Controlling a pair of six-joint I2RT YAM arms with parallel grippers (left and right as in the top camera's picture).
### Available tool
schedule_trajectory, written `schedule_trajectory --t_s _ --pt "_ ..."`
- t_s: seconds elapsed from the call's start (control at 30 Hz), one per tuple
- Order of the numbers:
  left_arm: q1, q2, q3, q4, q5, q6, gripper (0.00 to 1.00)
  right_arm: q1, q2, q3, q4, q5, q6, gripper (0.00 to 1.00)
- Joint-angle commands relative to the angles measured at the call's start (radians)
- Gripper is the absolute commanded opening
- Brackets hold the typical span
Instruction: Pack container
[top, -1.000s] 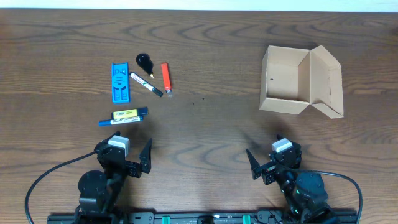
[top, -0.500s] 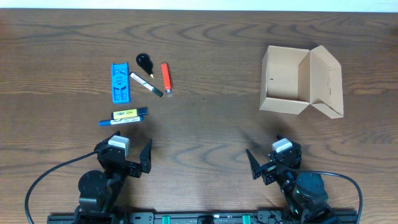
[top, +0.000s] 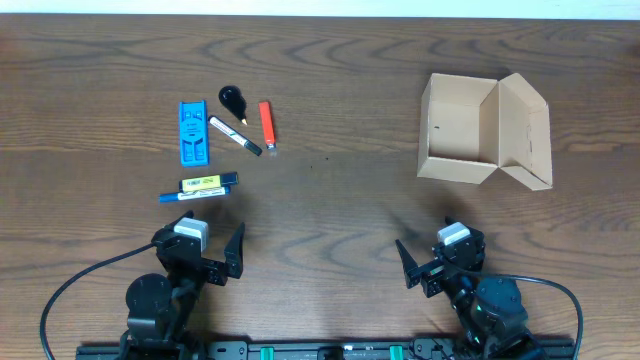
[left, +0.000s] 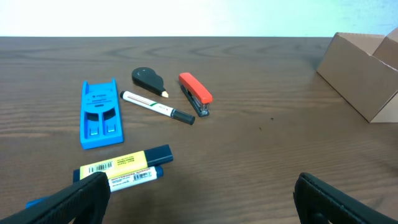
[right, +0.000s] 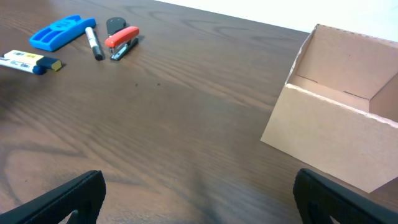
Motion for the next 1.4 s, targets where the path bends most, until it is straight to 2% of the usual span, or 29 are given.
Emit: schedule_trajectory --t_s 0.0,0.2,0.33,0.43,0.67,0.8,0.97,1.13,1.37 --pt "0.008 -0.008 -0.023 -0.005 0.007 0.018 0.95 -0.008 -0.01 -0.005 0.002 -0.004 -0.011 0.99" --pt "0.008 -0.008 -0.023 -0.005 0.007 0.018 0.95 -0.008 -0.01 -0.005 0.003 -0.009 0.006 0.99" --pt "0.008 -0.008 -0.023 -0.005 0.007 0.018 0.95 -0.008 -0.01 -0.005 0.022 -0.042 0.322 0.99" --pt "0.008 -0.008 -0.023 -0.005 0.007 0.018 0.95 -0.008 -0.01 -0.005 0.089 -0.043 0.428 0.99" --pt "0.008 -0.008 -0.023 -0.005 0.007 0.018 0.95 -0.026 0.053 0.034 0.106 -0.053 0.445 0.99" --pt "0.008 -0.008 -0.023 -0.005 0.007 0.018 0.95 -0.069 0.211 0.185 0.083 -0.013 0.366 0.99" --pt "0.008 -0.008 -0.023 -0.005 0.007 0.018 0.95 -0.163 0.541 0.467 -0.008 0.011 0.242 0.99" --pt "0.008 -0.008 -0.023 -0.005 0.007 0.018 0.95 -0.216 0.829 0.671 -0.013 0.011 0.15 0.99" --pt "0.008 -0.008 -0.023 -0.005 0.007 0.018 0.95 -0.253 1.197 0.858 -0.014 0.01 0.127 0.99"
